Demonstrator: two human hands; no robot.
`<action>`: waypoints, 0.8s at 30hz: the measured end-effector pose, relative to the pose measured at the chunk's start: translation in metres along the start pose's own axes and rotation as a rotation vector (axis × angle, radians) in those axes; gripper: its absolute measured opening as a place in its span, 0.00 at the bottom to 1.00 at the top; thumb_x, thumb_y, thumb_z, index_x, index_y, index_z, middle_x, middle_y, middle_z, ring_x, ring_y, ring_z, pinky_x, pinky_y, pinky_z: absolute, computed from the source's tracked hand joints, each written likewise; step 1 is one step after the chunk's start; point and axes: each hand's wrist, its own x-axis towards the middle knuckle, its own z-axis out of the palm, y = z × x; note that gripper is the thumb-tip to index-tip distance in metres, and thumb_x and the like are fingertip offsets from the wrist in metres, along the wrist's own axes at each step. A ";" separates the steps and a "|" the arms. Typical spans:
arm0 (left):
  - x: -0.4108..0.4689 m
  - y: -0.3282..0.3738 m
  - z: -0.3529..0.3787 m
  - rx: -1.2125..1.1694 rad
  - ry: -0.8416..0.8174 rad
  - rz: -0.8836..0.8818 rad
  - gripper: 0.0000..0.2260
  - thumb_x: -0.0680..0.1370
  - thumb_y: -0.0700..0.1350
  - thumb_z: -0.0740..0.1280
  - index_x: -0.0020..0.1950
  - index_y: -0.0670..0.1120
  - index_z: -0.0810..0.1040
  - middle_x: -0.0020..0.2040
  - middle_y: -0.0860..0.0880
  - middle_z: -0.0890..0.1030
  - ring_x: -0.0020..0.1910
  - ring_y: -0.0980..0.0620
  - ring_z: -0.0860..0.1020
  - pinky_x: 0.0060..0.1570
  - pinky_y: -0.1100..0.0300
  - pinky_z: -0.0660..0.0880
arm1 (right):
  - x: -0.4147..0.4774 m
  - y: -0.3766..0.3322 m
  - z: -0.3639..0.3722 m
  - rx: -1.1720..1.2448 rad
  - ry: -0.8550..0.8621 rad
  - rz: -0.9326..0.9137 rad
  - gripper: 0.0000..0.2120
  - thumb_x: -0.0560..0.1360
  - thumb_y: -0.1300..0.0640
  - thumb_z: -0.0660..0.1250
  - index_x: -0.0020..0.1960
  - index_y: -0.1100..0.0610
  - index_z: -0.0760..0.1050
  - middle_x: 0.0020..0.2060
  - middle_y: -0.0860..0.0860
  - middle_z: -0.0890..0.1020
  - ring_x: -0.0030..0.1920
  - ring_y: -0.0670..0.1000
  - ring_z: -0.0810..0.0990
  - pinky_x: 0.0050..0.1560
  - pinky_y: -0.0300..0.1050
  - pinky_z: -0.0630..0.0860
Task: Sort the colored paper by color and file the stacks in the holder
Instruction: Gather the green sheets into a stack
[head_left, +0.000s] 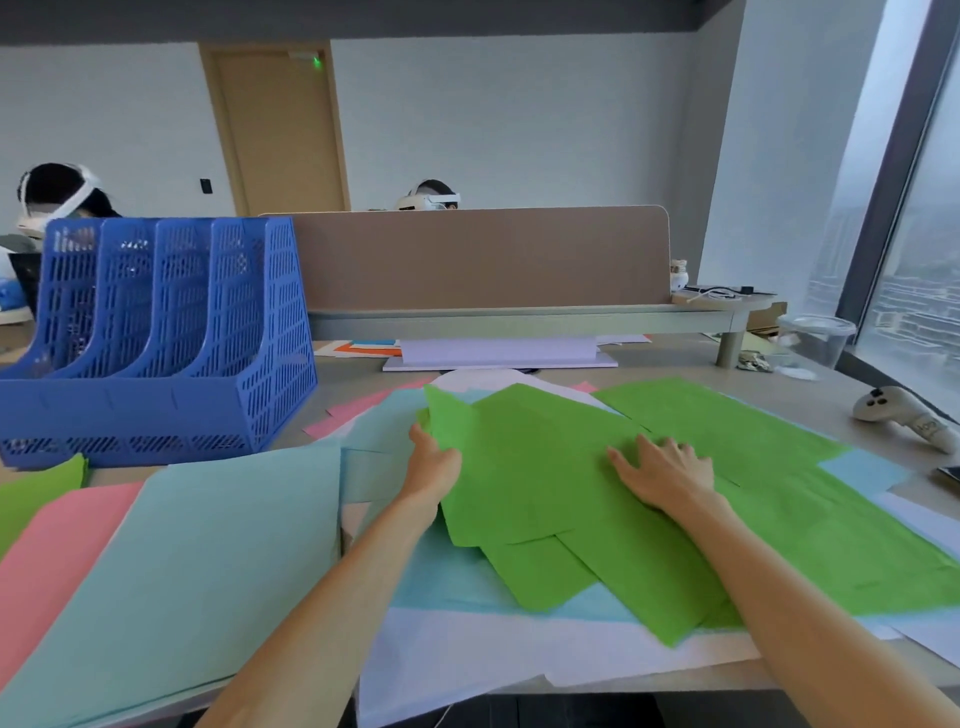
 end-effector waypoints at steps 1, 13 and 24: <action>0.005 -0.002 0.002 0.010 0.018 0.035 0.27 0.75 0.33 0.56 0.73 0.45 0.57 0.67 0.42 0.73 0.59 0.44 0.75 0.61 0.50 0.73 | 0.002 0.003 -0.001 0.010 0.060 -0.007 0.34 0.77 0.31 0.48 0.71 0.53 0.66 0.67 0.59 0.72 0.68 0.59 0.69 0.66 0.58 0.69; 0.014 -0.009 0.009 0.698 0.112 0.149 0.21 0.79 0.49 0.60 0.67 0.40 0.62 0.61 0.38 0.76 0.62 0.38 0.73 0.60 0.47 0.69 | 0.005 0.000 -0.006 0.184 0.092 -0.114 0.35 0.76 0.30 0.51 0.75 0.50 0.62 0.67 0.54 0.75 0.66 0.56 0.73 0.63 0.54 0.73; 0.017 -0.005 0.016 -0.053 -0.056 0.072 0.14 0.75 0.39 0.63 0.61 0.44 0.70 0.53 0.42 0.80 0.47 0.46 0.80 0.48 0.53 0.76 | -0.004 0.001 -0.004 0.182 -0.038 -0.218 0.41 0.72 0.25 0.45 0.76 0.49 0.62 0.71 0.54 0.71 0.70 0.56 0.69 0.69 0.57 0.67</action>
